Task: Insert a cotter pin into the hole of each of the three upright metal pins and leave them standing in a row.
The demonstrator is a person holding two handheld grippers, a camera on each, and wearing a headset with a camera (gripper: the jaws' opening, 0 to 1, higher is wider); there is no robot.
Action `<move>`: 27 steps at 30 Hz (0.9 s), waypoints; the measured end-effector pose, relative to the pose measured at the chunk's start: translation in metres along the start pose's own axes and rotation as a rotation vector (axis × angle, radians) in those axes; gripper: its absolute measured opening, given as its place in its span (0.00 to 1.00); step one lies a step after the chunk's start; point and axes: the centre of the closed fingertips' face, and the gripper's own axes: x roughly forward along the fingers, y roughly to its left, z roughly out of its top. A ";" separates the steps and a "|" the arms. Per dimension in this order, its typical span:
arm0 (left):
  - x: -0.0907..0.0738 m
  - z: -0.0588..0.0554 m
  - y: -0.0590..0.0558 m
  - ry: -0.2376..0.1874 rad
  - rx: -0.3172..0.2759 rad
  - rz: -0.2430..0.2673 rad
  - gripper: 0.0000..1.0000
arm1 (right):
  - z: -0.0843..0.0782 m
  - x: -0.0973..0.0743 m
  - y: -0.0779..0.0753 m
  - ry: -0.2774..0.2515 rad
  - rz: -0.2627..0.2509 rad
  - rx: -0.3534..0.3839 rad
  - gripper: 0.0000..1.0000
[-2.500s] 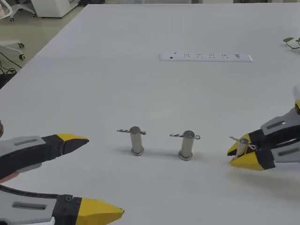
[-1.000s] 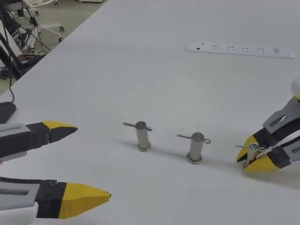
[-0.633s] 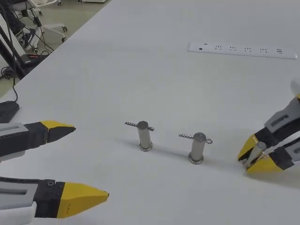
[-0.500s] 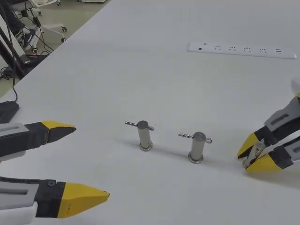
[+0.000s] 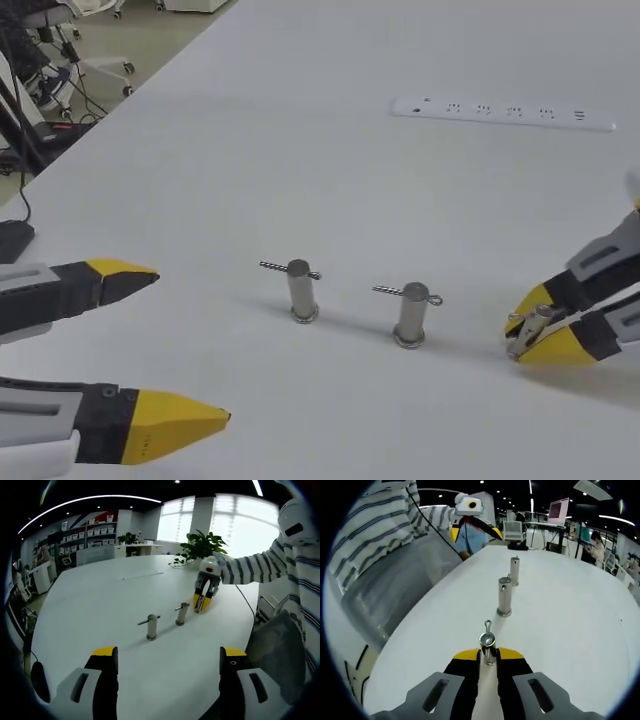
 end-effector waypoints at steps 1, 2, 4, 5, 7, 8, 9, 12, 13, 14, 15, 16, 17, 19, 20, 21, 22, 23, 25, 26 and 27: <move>0.000 0.000 0.000 0.000 0.001 0.000 0.83 | 0.001 -0.001 0.001 -0.005 -0.007 0.006 0.14; 0.000 -0.001 -0.001 0.000 0.003 -0.002 0.83 | 0.001 -0.002 0.001 -0.011 -0.016 0.015 0.14; -0.001 -0.001 -0.002 0.000 0.006 -0.006 0.83 | 0.001 -0.004 0.002 -0.017 -0.033 0.026 0.14; -0.001 -0.001 -0.002 0.000 0.007 -0.007 0.83 | 0.001 -0.004 0.003 -0.017 -0.041 0.033 0.14; -0.001 -0.001 -0.003 -0.002 0.011 -0.012 0.83 | 0.001 -0.005 0.004 -0.016 -0.054 0.044 0.14; -0.001 0.000 -0.003 -0.004 0.012 -0.014 0.83 | 0.000 -0.005 0.005 -0.014 -0.059 0.050 0.14; -0.002 0.001 -0.003 -0.006 0.015 -0.015 0.83 | 0.000 -0.005 0.005 -0.012 -0.068 0.056 0.14; -0.002 0.003 -0.003 -0.012 0.019 -0.016 0.83 | -0.001 -0.005 0.004 -0.010 -0.098 0.079 0.14; -0.002 0.003 -0.003 -0.014 0.020 -0.017 0.83 | -0.001 -0.006 0.003 -0.013 -0.109 0.094 0.14; -0.002 0.003 -0.004 -0.014 0.021 -0.021 0.83 | 0.000 -0.006 0.003 -0.021 -0.125 0.120 0.14; -0.002 0.004 -0.005 -0.014 0.024 -0.026 0.83 | 0.000 -0.005 0.003 -0.028 -0.131 0.121 0.14; -0.002 0.004 -0.005 -0.013 0.025 -0.029 0.83 | -0.001 -0.005 0.002 -0.038 -0.145 0.133 0.13; -0.002 0.003 -0.006 -0.012 0.028 -0.032 0.83 | -0.001 -0.005 0.002 -0.042 -0.153 0.145 0.13; -0.003 0.003 -0.006 -0.011 0.032 -0.037 0.83 | -0.002 -0.004 0.002 -0.051 -0.173 0.168 0.13; -0.003 0.003 -0.006 -0.014 0.035 -0.038 0.82 | -0.002 -0.003 0.002 -0.059 -0.180 0.184 0.13; -0.005 0.002 -0.005 -0.015 0.033 -0.038 0.82 | 0.000 -0.003 0.003 -0.089 -0.189 0.230 0.13; -0.007 0.002 -0.004 -0.016 0.030 -0.036 0.82 | 0.000 -0.003 0.003 -0.095 -0.194 0.235 0.13; -0.009 0.002 -0.003 -0.019 0.030 -0.033 0.82 | -0.001 -0.003 0.004 -0.092 -0.201 0.232 0.13; -0.012 0.001 -0.001 -0.019 0.032 -0.029 0.82 | -0.001 -0.003 0.005 -0.092 -0.217 0.239 0.13; -0.013 0.000 0.000 -0.019 0.032 -0.029 0.82 | -0.001 -0.003 0.005 -0.093 -0.220 0.242 0.13; -0.014 0.000 0.001 -0.020 0.032 -0.029 0.82 | 0.000 -0.002 0.006 -0.096 -0.227 0.249 0.13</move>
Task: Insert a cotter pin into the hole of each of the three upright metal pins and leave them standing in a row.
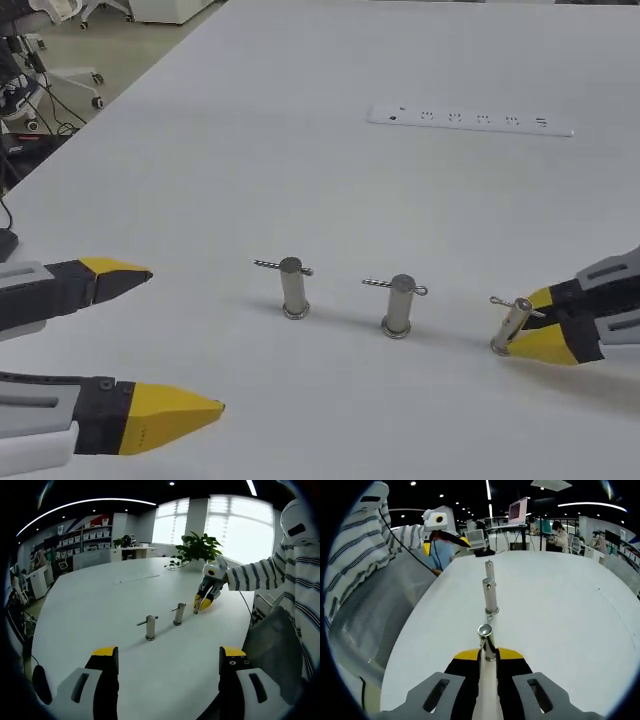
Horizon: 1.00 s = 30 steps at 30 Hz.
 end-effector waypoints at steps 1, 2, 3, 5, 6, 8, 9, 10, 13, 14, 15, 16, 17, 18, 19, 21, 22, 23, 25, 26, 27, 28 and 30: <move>-0.001 -0.001 0.001 -0.002 -0.001 0.000 0.82 | 0.000 0.000 0.001 -0.001 -0.002 0.003 0.13; -0.002 -0.001 0.002 -0.003 -0.001 0.000 0.82 | 0.000 0.000 0.002 -0.004 -0.006 0.012 0.13; -0.003 -0.002 0.002 -0.003 -0.001 0.000 0.82 | -0.001 0.001 0.004 -0.003 -0.008 0.012 0.13; -0.003 -0.004 0.003 0.001 0.001 -0.001 0.82 | -0.002 0.001 0.004 -0.003 -0.018 0.018 0.13; -0.004 -0.006 0.003 0.003 0.002 -0.002 0.82 | -0.002 0.001 0.003 -0.006 -0.024 0.022 0.13; -0.005 -0.008 0.003 0.004 0.003 0.000 0.82 | -0.003 0.003 0.001 -0.017 -0.050 0.037 0.13; -0.005 -0.010 0.004 0.002 -0.001 0.001 0.82 | -0.004 0.005 0.000 -0.022 -0.063 0.044 0.13; -0.005 -0.010 0.004 0.001 -0.004 0.002 0.82 | -0.004 0.006 0.001 -0.024 -0.067 0.046 0.13; -0.005 -0.013 0.004 0.001 -0.007 0.004 0.82 | -0.004 0.010 0.001 -0.032 -0.101 0.050 0.12; -0.004 -0.014 0.004 0.002 -0.006 0.002 0.82 | -0.002 0.010 -0.001 -0.039 -0.117 0.049 0.12; -0.004 -0.015 0.004 0.003 -0.004 0.003 0.82 | -0.003 0.010 -0.003 -0.036 -0.137 0.055 0.11; -0.004 -0.014 0.008 -0.003 0.017 0.024 0.81 | -0.002 0.009 -0.004 -0.038 -0.161 0.051 0.11; -0.004 -0.012 0.010 -0.009 0.022 0.039 0.80 | -0.002 0.009 -0.006 -0.035 -0.183 0.055 0.11; -0.005 -0.011 0.012 -0.018 0.014 0.043 0.79 | -0.003 0.008 -0.009 -0.037 -0.221 0.075 0.11; -0.005 -0.010 0.013 -0.023 0.011 0.044 0.79 | -0.003 0.007 -0.012 -0.033 -0.248 0.075 0.11; -0.005 -0.008 0.013 -0.035 0.009 0.040 0.79 | -0.004 0.006 -0.014 -0.025 -0.292 0.089 0.11; -0.005 -0.007 0.013 -0.035 0.015 0.037 0.79 | -0.004 0.005 -0.015 -0.017 -0.323 0.089 0.11; -0.005 -0.007 0.013 -0.035 0.022 0.031 0.79 | -0.005 0.005 -0.015 -0.011 -0.335 0.090 0.11; -0.005 -0.006 0.013 -0.038 0.030 0.023 0.80 | -0.005 0.005 -0.015 -0.009 -0.377 0.116 0.10; -0.004 -0.006 0.013 -0.039 0.032 0.020 0.80 | -0.005 0.005 -0.015 -0.010 -0.404 0.141 0.10; -0.003 -0.005 0.013 -0.042 0.035 0.014 0.80 | -0.005 0.005 -0.015 -0.007 -0.420 0.143 0.10; -0.003 -0.005 0.013 -0.043 0.037 0.012 0.80 | -0.006 0.004 -0.016 -0.006 -0.449 0.163 0.10; -0.002 -0.005 0.012 -0.042 0.042 0.000 0.80 | -0.006 0.004 -0.016 -0.004 -0.485 0.191 0.10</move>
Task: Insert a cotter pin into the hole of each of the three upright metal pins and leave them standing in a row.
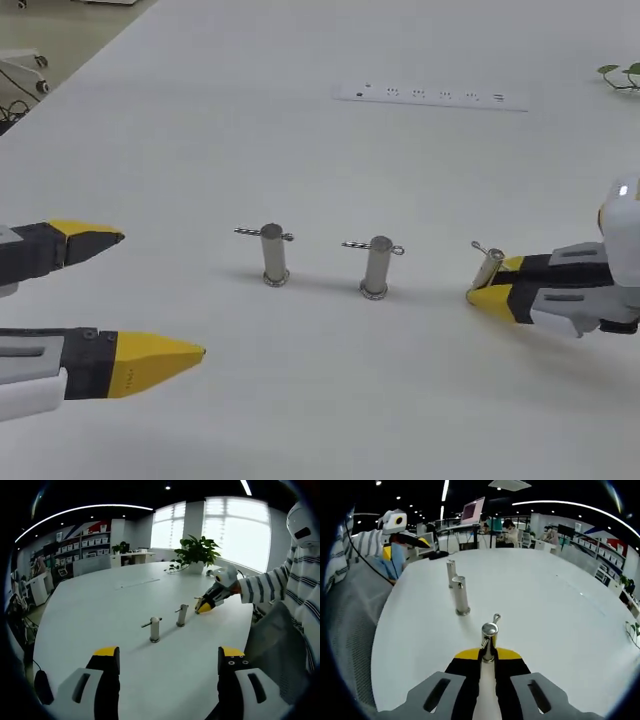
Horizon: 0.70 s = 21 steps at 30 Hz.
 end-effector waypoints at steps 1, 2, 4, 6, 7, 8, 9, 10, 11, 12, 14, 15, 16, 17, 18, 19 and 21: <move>0.001 0.000 0.000 0.001 0.005 -0.007 0.80 | 0.000 0.000 0.000 0.002 -0.018 0.016 0.10; 0.001 -0.001 0.000 0.001 0.006 -0.011 0.80 | -0.001 0.000 0.000 0.004 -0.029 0.027 0.11; 0.002 -0.001 -0.001 -0.002 0.011 -0.020 0.80 | -0.001 0.000 0.000 0.010 -0.058 0.051 0.11; 0.003 -0.001 -0.001 -0.004 0.016 -0.028 0.79 | -0.001 0.000 0.002 0.014 -0.066 0.057 0.12; 0.003 -0.001 -0.001 -0.005 0.018 -0.033 0.79 | -0.001 0.000 0.004 0.013 -0.070 0.064 0.14; 0.003 -0.001 -0.001 -0.005 0.018 -0.035 0.79 | -0.001 0.000 0.006 0.014 -0.069 0.072 0.17; 0.004 0.000 -0.001 -0.006 0.020 -0.039 0.79 | -0.001 -0.001 0.008 0.012 -0.067 0.074 0.20; 0.004 0.000 0.000 -0.007 0.021 -0.041 0.79 | -0.001 -0.001 0.009 0.014 -0.068 0.077 0.21; 0.004 0.000 0.000 -0.008 0.024 -0.043 0.79 | -0.002 -0.003 0.010 0.019 -0.068 0.079 0.22; 0.004 0.000 0.001 -0.010 0.024 -0.043 0.79 | -0.003 -0.003 0.011 0.023 -0.065 0.080 0.21; 0.004 0.001 0.003 -0.015 0.022 -0.043 0.79 | -0.004 -0.005 0.013 0.030 -0.055 0.091 0.20; 0.004 0.001 0.004 -0.017 0.021 -0.043 0.79 | -0.006 -0.006 0.015 0.043 -0.053 0.102 0.20; 0.004 0.001 0.004 -0.017 0.021 -0.043 0.79 | -0.006 -0.006 0.015 0.048 -0.054 0.100 0.20; 0.004 0.001 0.005 -0.017 0.021 -0.043 0.79 | -0.007 -0.007 0.015 0.054 -0.056 0.097 0.20; 0.004 0.001 0.005 -0.018 0.022 -0.043 0.79 | -0.009 -0.008 0.016 0.065 -0.055 0.095 0.20; 0.004 0.001 0.006 -0.019 0.022 -0.042 0.79 | -0.009 -0.008 0.016 0.068 -0.055 0.097 0.20; 0.004 0.001 0.007 -0.025 0.018 -0.041 0.79 | -0.011 -0.008 0.018 0.080 -0.051 0.103 0.20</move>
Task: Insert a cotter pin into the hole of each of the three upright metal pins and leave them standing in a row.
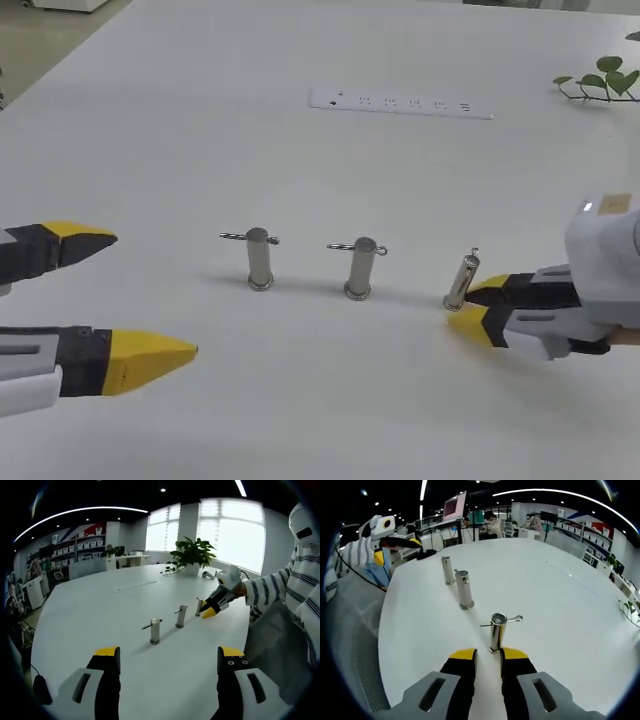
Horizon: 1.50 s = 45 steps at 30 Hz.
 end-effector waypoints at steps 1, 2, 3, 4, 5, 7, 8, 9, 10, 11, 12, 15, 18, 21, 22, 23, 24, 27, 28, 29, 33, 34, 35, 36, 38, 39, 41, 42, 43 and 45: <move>0.000 0.000 0.001 -0.001 -0.001 0.001 0.79 | -0.001 -0.001 0.001 0.004 0.001 -0.005 0.20; 0.000 -0.001 0.001 -0.002 -0.002 0.002 0.79 | -0.002 -0.001 0.002 0.009 0.002 -0.007 0.19; -0.001 -0.002 0.001 0.000 -0.002 0.001 0.79 | -0.002 -0.002 0.004 0.015 0.006 -0.010 0.19; -0.001 -0.002 0.001 0.002 0.001 0.001 0.79 | -0.003 -0.003 0.005 0.016 0.008 -0.018 0.19; -0.002 -0.003 0.002 0.003 0.005 -0.001 0.77 | -0.002 -0.003 0.004 0.012 0.003 -0.062 0.19; -0.003 -0.003 0.003 0.005 -0.002 0.003 0.77 | 0.000 -0.003 0.003 0.009 0.008 -0.099 0.18; -0.003 -0.004 0.004 0.006 -0.003 0.006 0.77 | 0.000 -0.002 0.002 0.009 0.013 -0.090 0.18; -0.004 -0.004 0.005 0.008 -0.004 0.011 0.77 | 0.000 -0.001 -0.002 0.003 0.019 -0.082 0.18; -0.004 -0.005 0.006 0.010 -0.005 0.014 0.77 | 0.001 0.000 -0.004 -0.002 0.025 -0.081 0.19; -0.004 -0.005 0.007 0.012 -0.005 0.017 0.77 | 0.004 0.002 -0.006 -0.022 0.036 -0.096 0.19; -0.005 -0.005 0.008 0.014 -0.007 0.020 0.77 | 0.007 0.004 -0.006 -0.039 0.048 -0.118 0.19; -0.006 -0.006 0.010 0.015 -0.012 0.027 0.77 | 0.012 0.008 -0.004 -0.056 0.087 -0.148 0.19; -0.006 -0.008 0.012 0.022 -0.015 0.035 0.77 | 0.014 0.012 -0.003 -0.059 0.108 -0.177 0.17; -0.007 -0.009 0.013 0.025 -0.016 0.038 0.77 | 0.016 0.014 -0.003 -0.063 0.108 -0.176 0.12; -0.007 -0.009 0.013 0.025 -0.017 0.038 0.77 | 0.016 0.014 -0.003 -0.063 0.106 -0.170 0.12; -0.006 -0.009 0.013 0.024 -0.016 0.038 0.77 | 0.016 0.015 -0.002 -0.063 0.095 -0.171 0.12; -0.006 -0.009 0.013 0.024 -0.016 0.038 0.77 | 0.016 0.015 -0.002 -0.062 0.086 -0.171 0.12; -0.006 -0.008 0.014 0.022 -0.012 0.036 0.76 | 0.015 0.014 -0.008 -0.055 0.003 -0.083 0.11; -0.005 -0.008 0.014 0.022 -0.011 0.035 0.76 | 0.014 0.013 -0.010 -0.049 -0.020 -0.063 0.11; -0.005 -0.008 0.014 0.022 -0.009 0.033 0.76 | 0.013 0.012 -0.014 -0.041 -0.065 -0.020 0.11; -0.003 -0.008 0.012 0.019 -0.002 0.020 0.76 | 0.009 0.009 -0.016 -0.010 -0.146 0.040 0.11; -0.003 -0.007 0.012 0.018 -0.001 0.018 0.76 | 0.009 0.009 -0.015 -0.005 -0.149 0.035 0.11; -0.002 -0.007 0.012 0.018 0.002 0.014 0.76 | 0.008 0.008 -0.013 0.003 -0.150 0.034 0.12; -0.002 -0.007 0.012 0.017 0.005 0.011 0.76 | 0.008 0.008 -0.012 0.011 -0.150 0.035 0.12; -0.002 -0.006 0.012 0.015 0.009 0.007 0.76 | 0.006 0.006 -0.008 0.022 -0.136 0.041 0.13; -0.002 -0.005 0.012 0.013 0.010 0.005 0.76 | 0.006 0.004 -0.007 0.021 -0.132 0.039 0.14; -0.002 -0.004 0.012 0.010 0.014 0.001 0.76 | 0.008 0.001 -0.006 0.017 -0.119 0.013 0.15; -0.002 -0.004 0.012 0.009 0.015 0.000 0.76 | 0.008 -0.001 -0.006 0.017 -0.116 0.002 0.15; -0.002 -0.004 0.012 0.009 0.016 -0.001 0.76 | 0.011 -0.003 -0.007 0.009 -0.108 -0.022 0.15; -0.002 -0.005 0.013 0.012 0.018 -0.001 0.76 | 0.016 -0.006 -0.006 -0.008 -0.068 -0.089 0.17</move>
